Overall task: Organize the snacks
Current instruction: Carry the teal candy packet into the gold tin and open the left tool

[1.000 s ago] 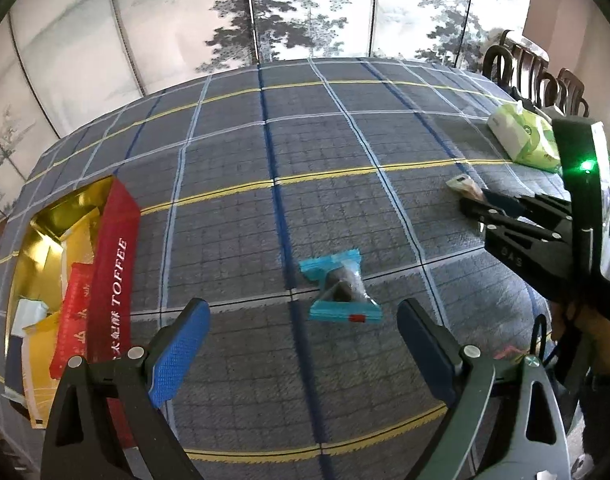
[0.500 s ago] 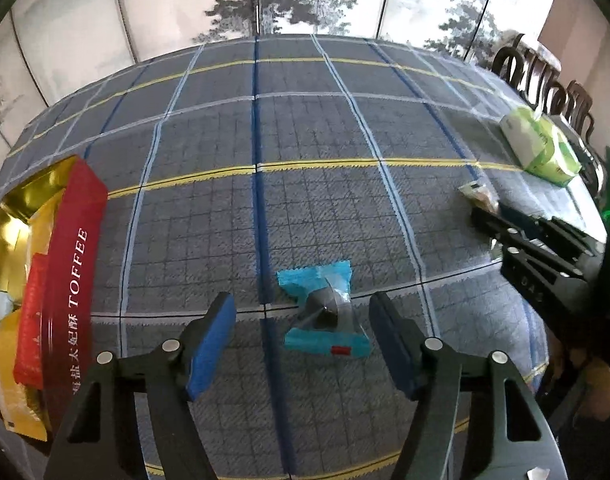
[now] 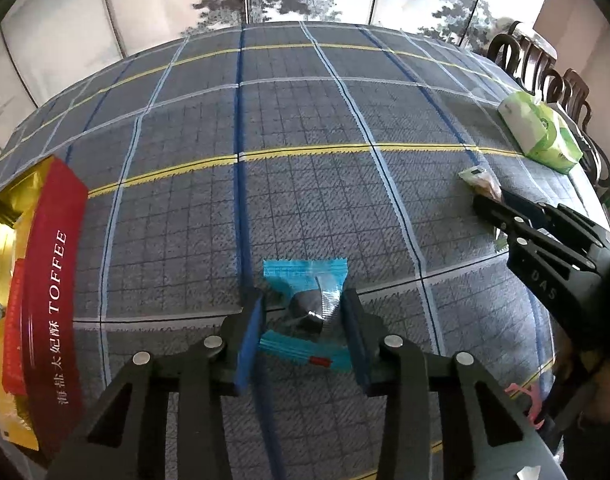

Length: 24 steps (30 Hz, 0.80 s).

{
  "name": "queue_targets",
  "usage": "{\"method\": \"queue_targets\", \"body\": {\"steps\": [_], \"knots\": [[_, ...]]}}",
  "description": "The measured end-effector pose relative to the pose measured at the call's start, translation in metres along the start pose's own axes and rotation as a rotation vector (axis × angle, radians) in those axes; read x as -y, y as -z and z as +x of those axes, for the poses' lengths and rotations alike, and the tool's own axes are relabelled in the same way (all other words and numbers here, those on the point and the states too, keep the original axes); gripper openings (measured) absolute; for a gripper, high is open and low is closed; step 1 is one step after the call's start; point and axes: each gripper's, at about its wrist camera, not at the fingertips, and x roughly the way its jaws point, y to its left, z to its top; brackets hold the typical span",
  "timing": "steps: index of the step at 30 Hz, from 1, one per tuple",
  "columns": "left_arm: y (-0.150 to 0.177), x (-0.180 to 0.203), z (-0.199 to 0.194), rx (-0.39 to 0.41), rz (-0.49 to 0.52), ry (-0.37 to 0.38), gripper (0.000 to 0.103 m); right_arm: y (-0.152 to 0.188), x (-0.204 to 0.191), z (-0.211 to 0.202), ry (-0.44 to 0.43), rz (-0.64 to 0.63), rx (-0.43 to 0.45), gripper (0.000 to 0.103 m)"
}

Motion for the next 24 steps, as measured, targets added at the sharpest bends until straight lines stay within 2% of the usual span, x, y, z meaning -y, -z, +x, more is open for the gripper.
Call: {"method": "queue_targets", "body": {"steps": [24], "knots": [[0.007,-0.004,-0.013,0.027,0.015,0.006,0.032,0.000,0.000,0.000,0.001,0.000,0.000,0.025]]}}
